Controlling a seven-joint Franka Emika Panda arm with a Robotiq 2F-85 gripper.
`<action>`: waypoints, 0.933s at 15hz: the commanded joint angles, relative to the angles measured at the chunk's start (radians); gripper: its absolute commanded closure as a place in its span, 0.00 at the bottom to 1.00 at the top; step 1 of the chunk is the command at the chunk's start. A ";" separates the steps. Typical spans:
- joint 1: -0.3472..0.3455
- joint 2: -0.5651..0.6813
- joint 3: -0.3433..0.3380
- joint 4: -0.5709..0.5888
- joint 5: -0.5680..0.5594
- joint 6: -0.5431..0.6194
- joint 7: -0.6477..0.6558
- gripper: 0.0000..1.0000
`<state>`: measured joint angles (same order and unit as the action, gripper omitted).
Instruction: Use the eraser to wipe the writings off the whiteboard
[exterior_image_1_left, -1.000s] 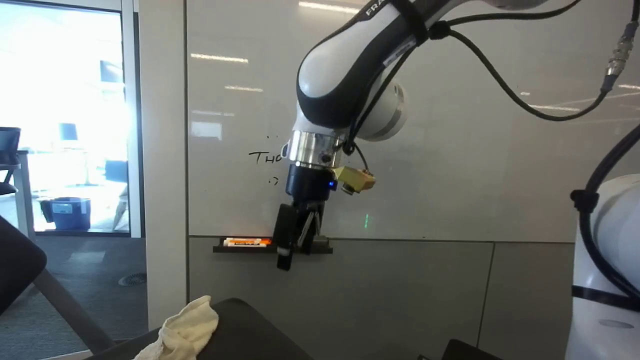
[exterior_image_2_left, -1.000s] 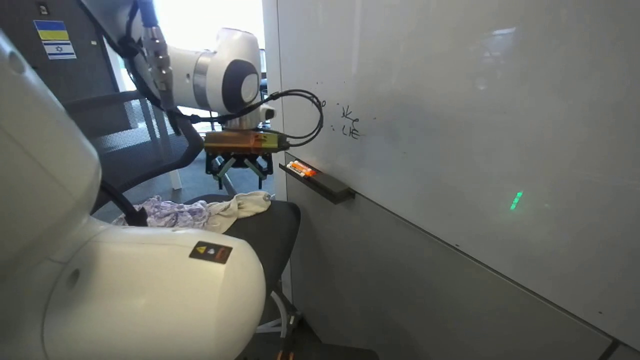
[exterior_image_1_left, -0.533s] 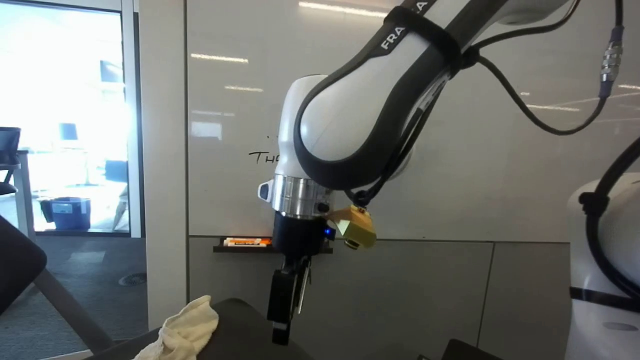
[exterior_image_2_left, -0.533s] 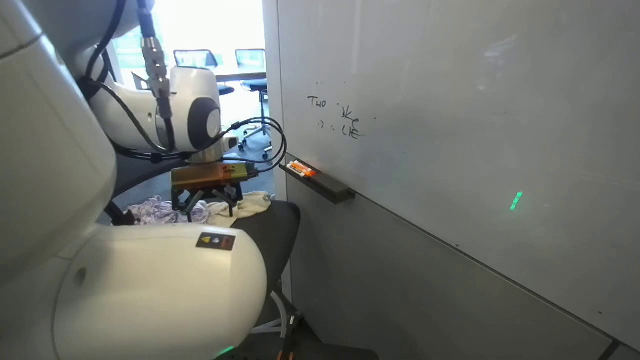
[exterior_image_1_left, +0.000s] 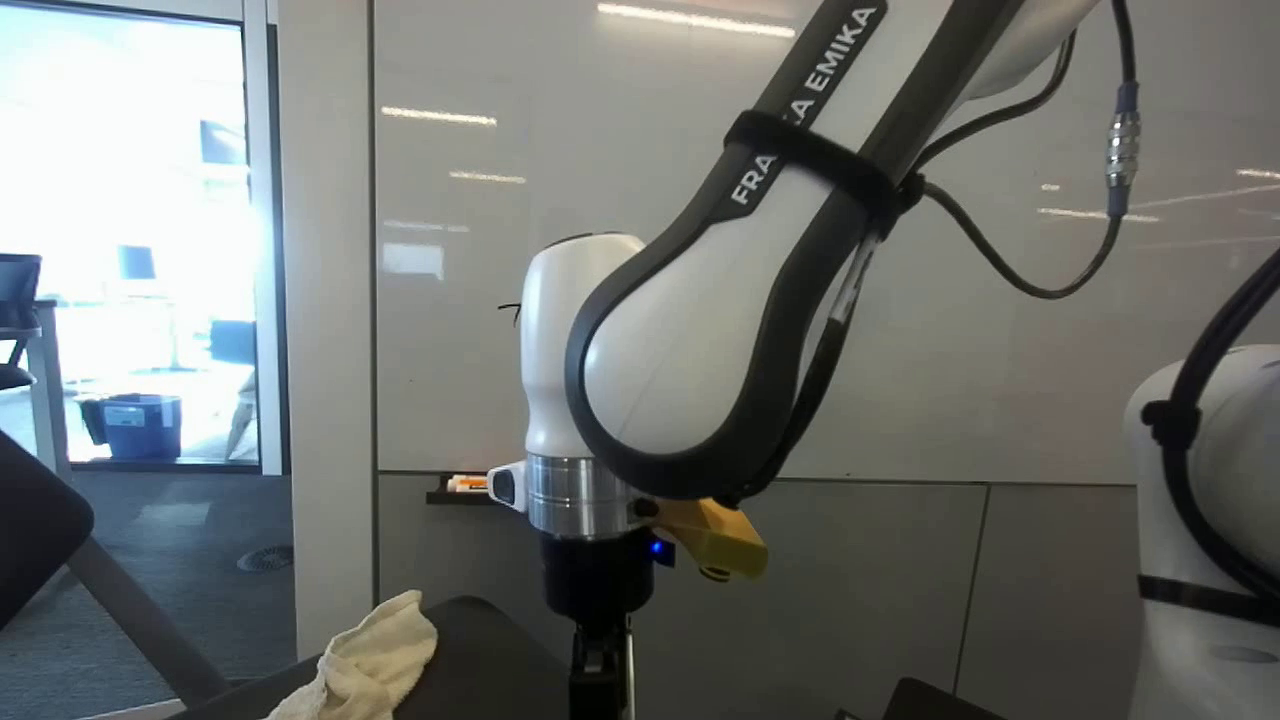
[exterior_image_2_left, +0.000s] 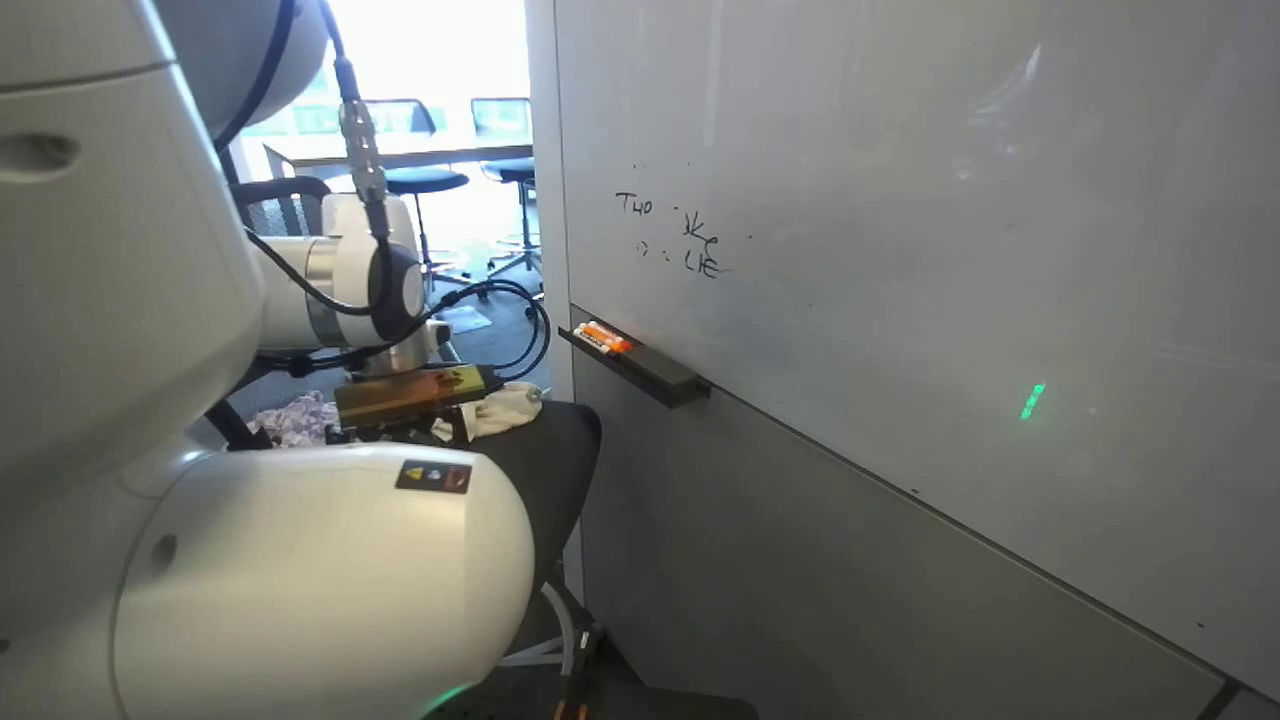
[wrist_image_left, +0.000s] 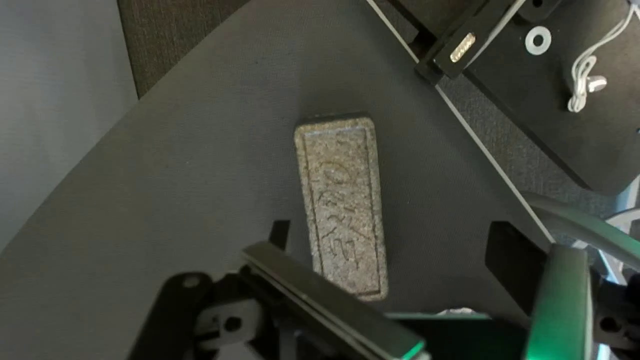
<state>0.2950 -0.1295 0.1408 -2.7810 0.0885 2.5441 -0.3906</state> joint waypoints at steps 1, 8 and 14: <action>-0.004 0.084 0.017 0.001 0.011 0.096 -0.046 0.00; -0.032 0.229 0.074 0.003 0.037 0.317 -0.077 0.00; -0.119 0.328 0.146 0.005 0.001 0.429 -0.088 0.00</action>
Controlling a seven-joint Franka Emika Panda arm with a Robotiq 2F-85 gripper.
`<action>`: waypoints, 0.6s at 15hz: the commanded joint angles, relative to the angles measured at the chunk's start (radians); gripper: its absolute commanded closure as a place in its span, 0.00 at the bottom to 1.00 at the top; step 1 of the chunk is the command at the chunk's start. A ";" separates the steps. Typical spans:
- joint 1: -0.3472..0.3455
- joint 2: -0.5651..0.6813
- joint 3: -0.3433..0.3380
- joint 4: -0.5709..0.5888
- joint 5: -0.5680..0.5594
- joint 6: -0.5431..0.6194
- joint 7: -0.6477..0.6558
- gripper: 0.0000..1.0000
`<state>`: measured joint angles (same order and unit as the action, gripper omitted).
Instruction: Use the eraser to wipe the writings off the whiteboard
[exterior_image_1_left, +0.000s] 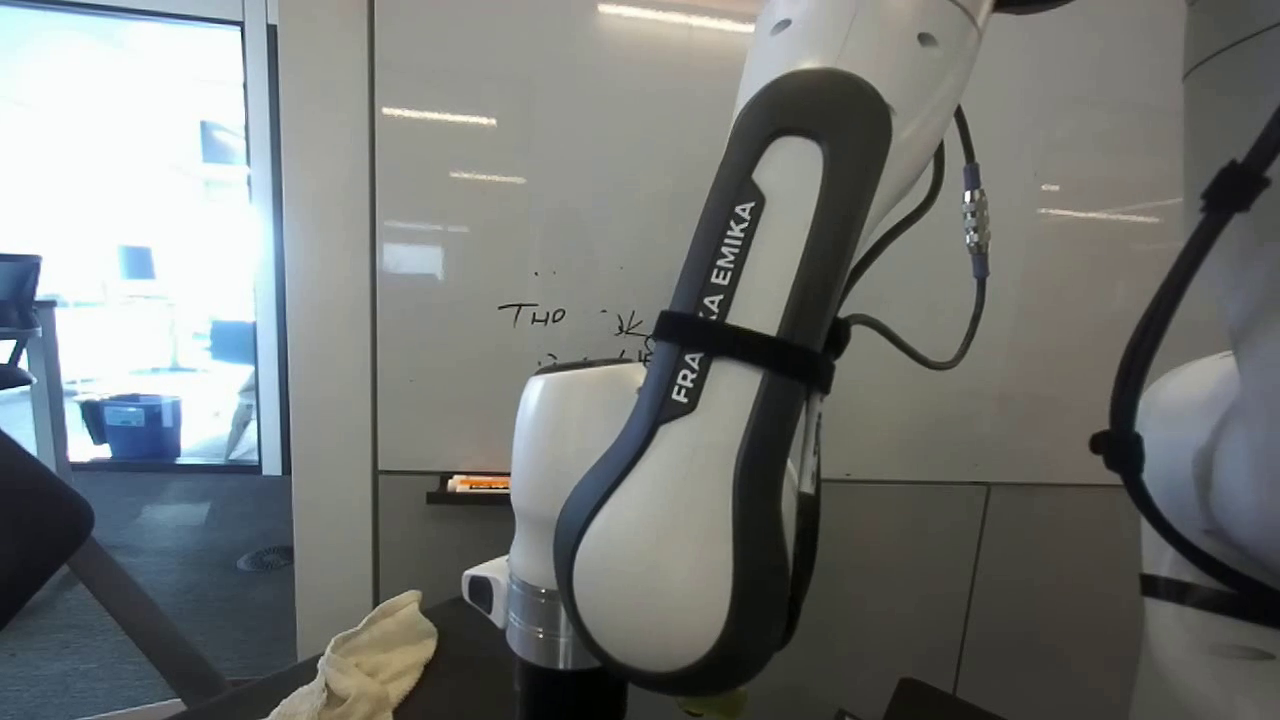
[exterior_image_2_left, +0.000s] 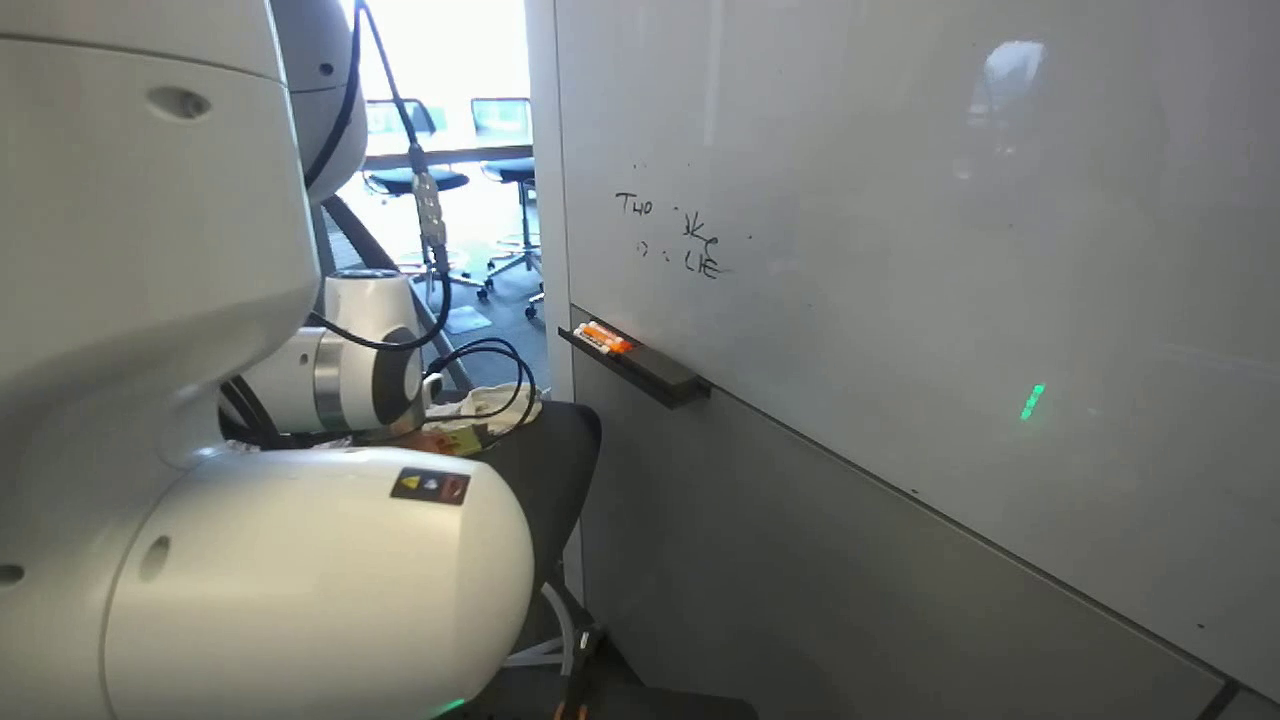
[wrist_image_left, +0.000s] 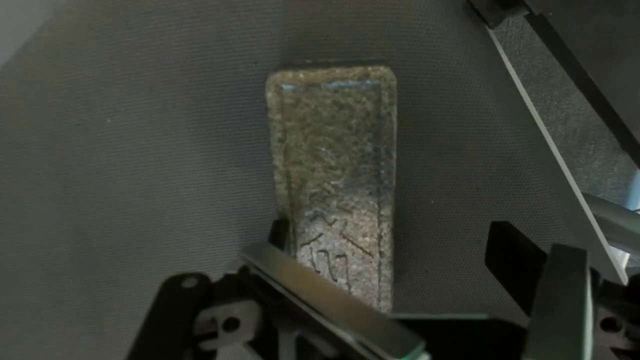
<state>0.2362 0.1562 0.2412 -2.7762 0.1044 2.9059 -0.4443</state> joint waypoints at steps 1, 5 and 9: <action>-0.082 0.048 0.060 0.001 -0.021 0.077 -0.039 0.25; -0.128 0.051 0.053 0.002 -0.084 0.104 -0.021 0.51; -0.153 0.054 0.047 0.006 -0.137 0.106 -0.022 0.78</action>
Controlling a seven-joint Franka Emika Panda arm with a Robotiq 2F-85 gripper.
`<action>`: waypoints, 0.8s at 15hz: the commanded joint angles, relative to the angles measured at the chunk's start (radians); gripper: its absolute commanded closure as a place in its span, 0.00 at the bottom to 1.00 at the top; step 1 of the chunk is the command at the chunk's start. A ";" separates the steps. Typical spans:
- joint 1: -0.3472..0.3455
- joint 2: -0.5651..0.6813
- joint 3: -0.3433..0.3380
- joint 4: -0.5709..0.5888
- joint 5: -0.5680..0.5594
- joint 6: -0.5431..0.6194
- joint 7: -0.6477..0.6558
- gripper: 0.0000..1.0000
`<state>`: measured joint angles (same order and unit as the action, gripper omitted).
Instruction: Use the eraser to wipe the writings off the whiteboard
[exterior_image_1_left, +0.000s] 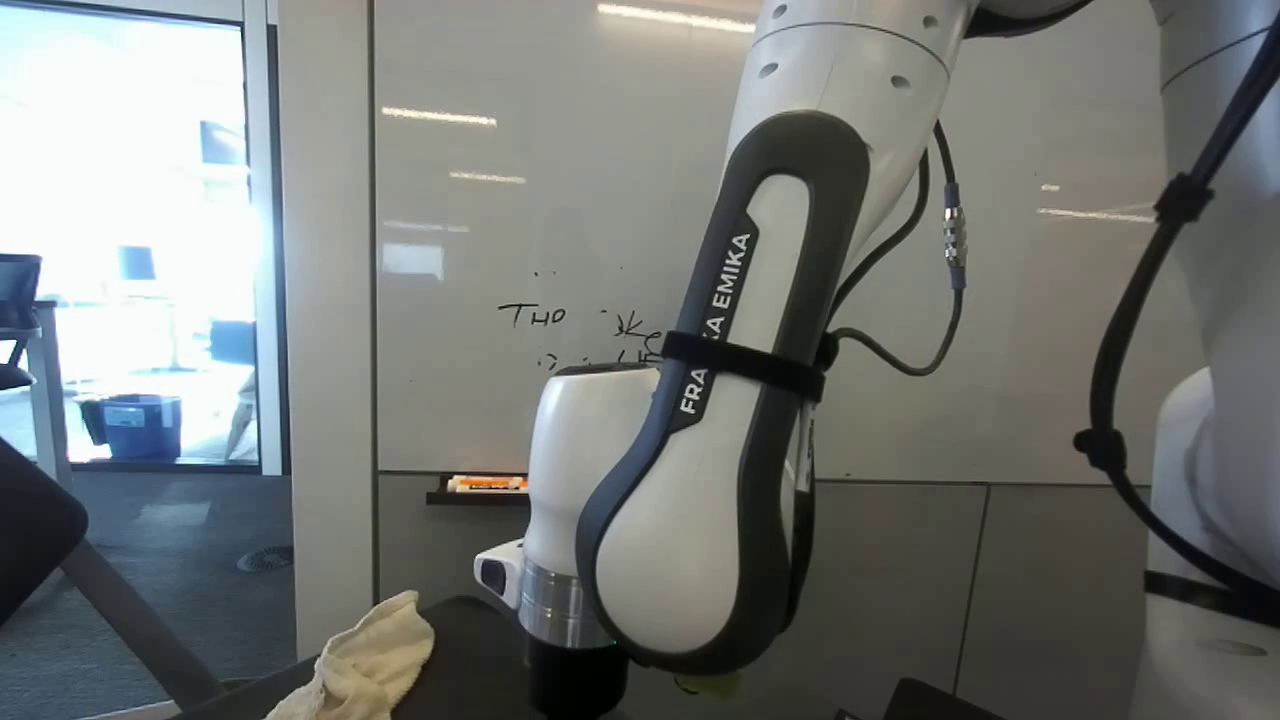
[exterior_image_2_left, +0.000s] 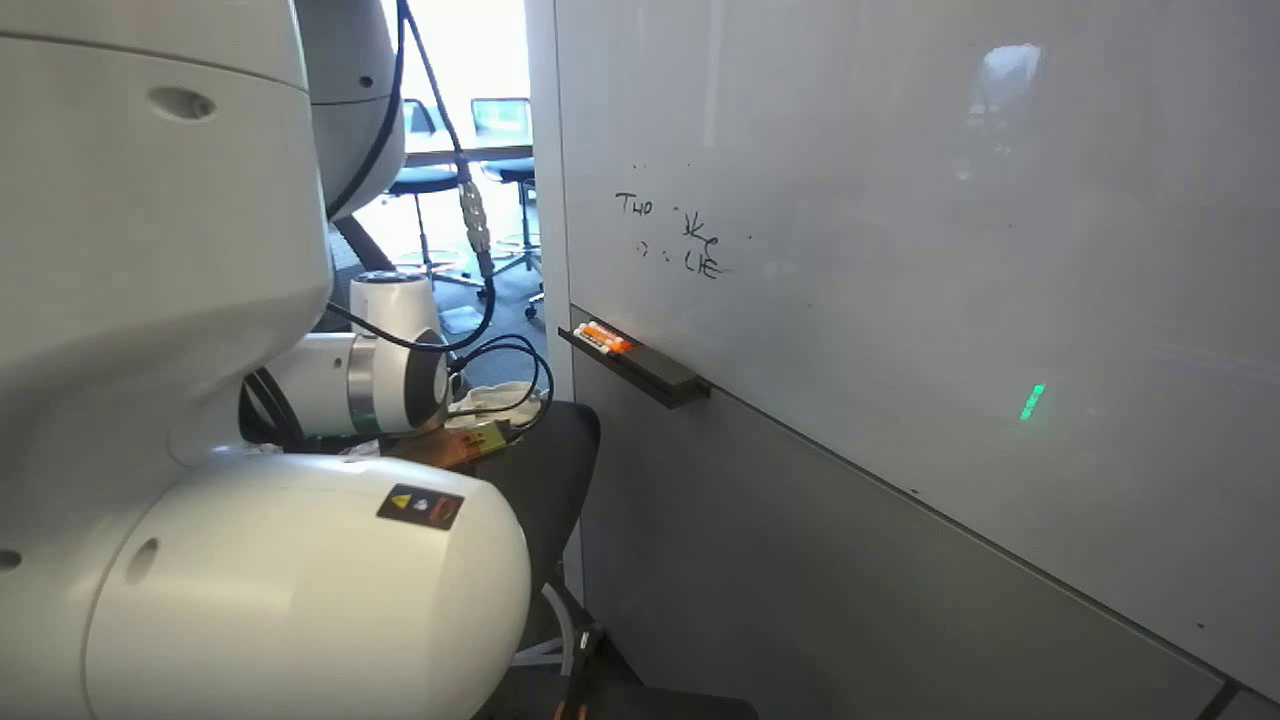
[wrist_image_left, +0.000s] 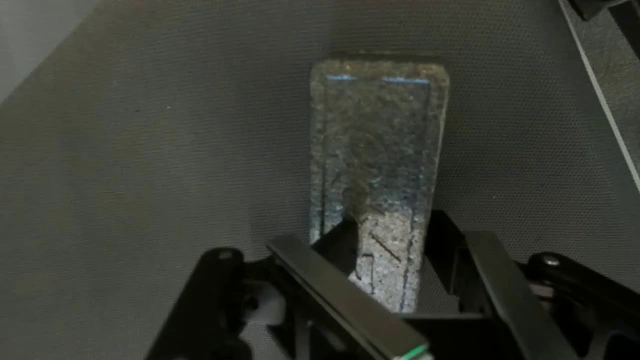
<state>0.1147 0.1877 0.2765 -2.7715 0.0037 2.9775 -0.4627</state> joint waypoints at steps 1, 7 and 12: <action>-0.030 0.024 0.003 0.003 -0.048 0.033 0.006 0.86; -0.043 -0.019 -0.014 0.011 -0.086 0.006 0.023 0.92; -0.041 -0.145 -0.080 0.029 -0.161 -0.091 0.032 0.92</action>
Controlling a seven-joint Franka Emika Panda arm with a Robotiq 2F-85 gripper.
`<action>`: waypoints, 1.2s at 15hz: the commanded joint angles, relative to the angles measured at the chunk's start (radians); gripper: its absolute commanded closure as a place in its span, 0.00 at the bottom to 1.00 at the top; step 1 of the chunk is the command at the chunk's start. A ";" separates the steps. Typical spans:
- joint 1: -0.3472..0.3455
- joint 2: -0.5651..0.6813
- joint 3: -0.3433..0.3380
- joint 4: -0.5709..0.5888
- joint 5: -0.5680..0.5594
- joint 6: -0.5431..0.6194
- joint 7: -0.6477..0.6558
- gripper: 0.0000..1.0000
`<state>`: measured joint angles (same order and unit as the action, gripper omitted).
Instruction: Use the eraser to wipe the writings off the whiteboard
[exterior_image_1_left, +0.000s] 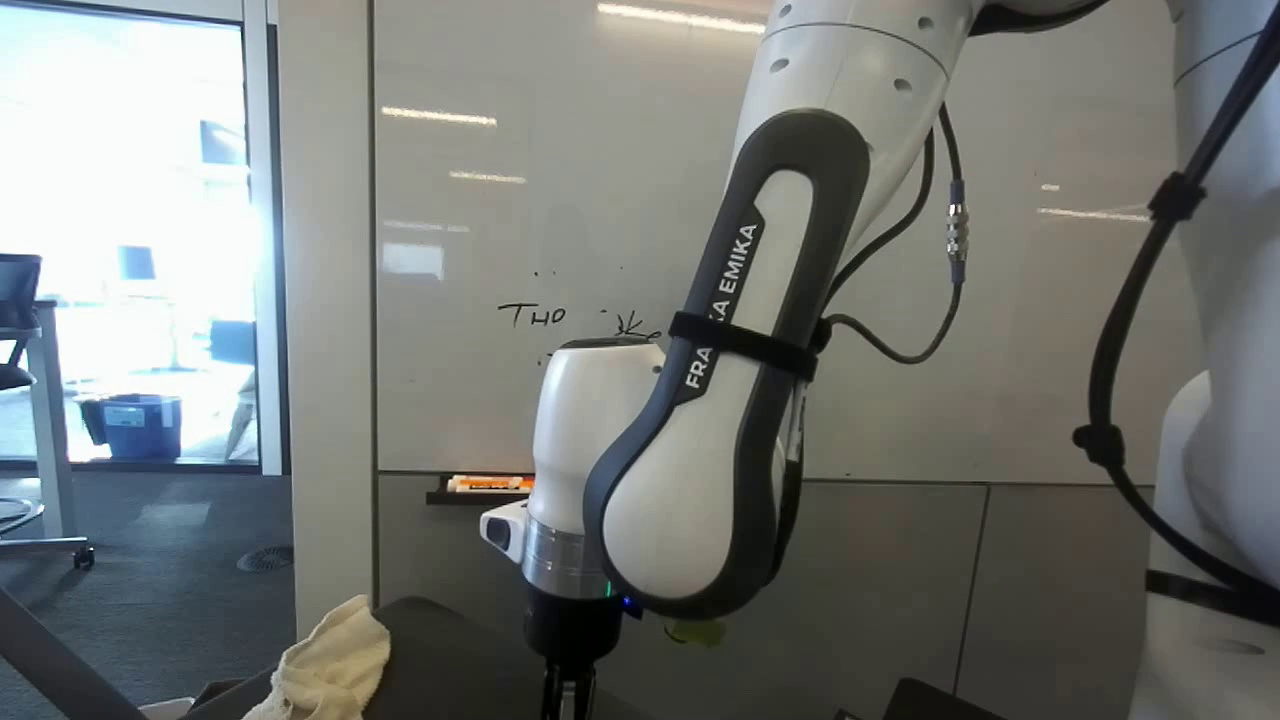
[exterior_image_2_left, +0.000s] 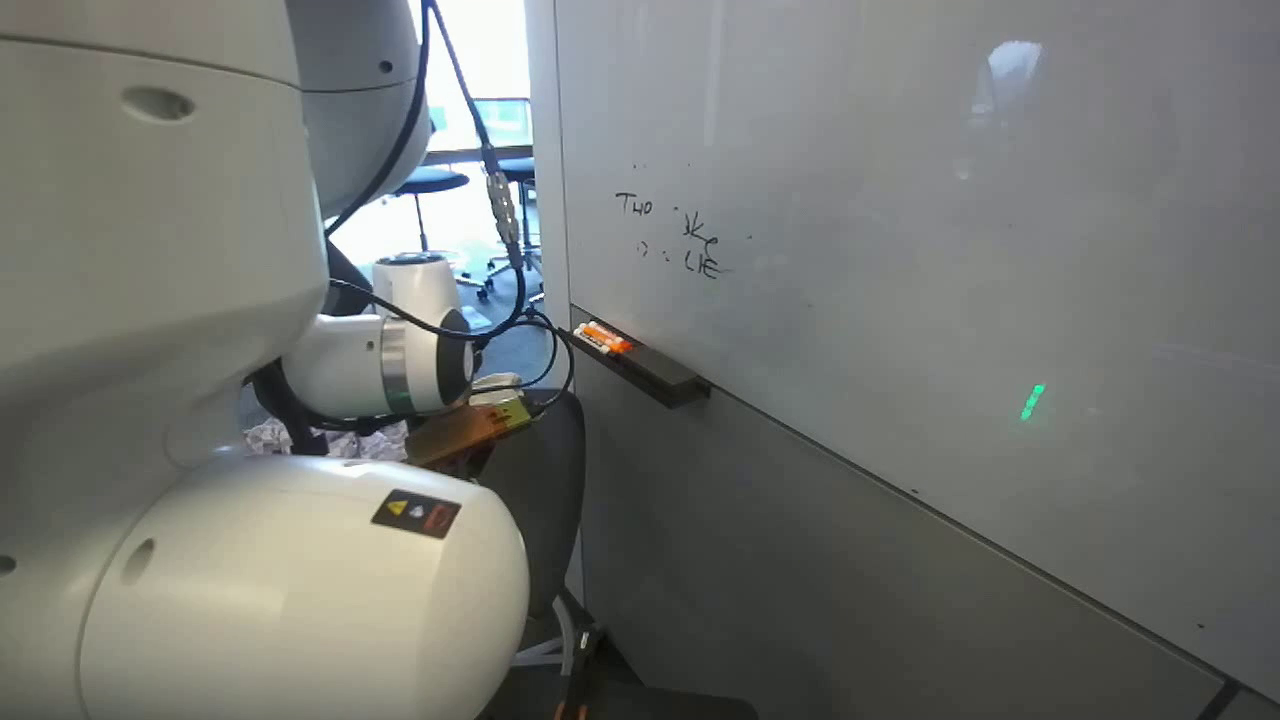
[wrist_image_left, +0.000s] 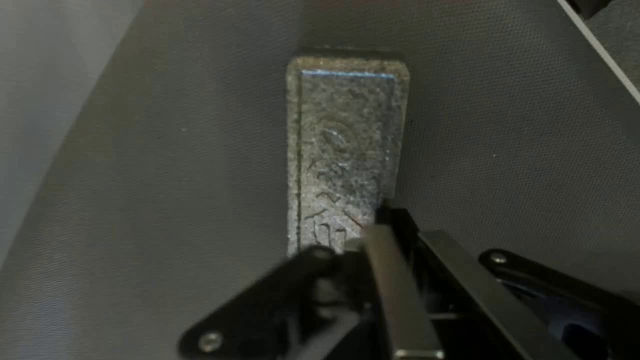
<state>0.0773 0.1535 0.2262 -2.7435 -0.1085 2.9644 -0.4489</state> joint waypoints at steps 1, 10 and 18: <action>-0.012 -0.167 -0.028 -0.035 -0.032 -0.090 0.002 0.92; 0.021 -0.168 -0.095 0.002 0.000 -0.239 -0.041 0.53; 0.010 -0.072 -0.083 -0.001 -0.004 -0.144 -0.123 0.00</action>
<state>0.0873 0.0488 0.1458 -2.7481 -0.1102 2.7607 -0.5261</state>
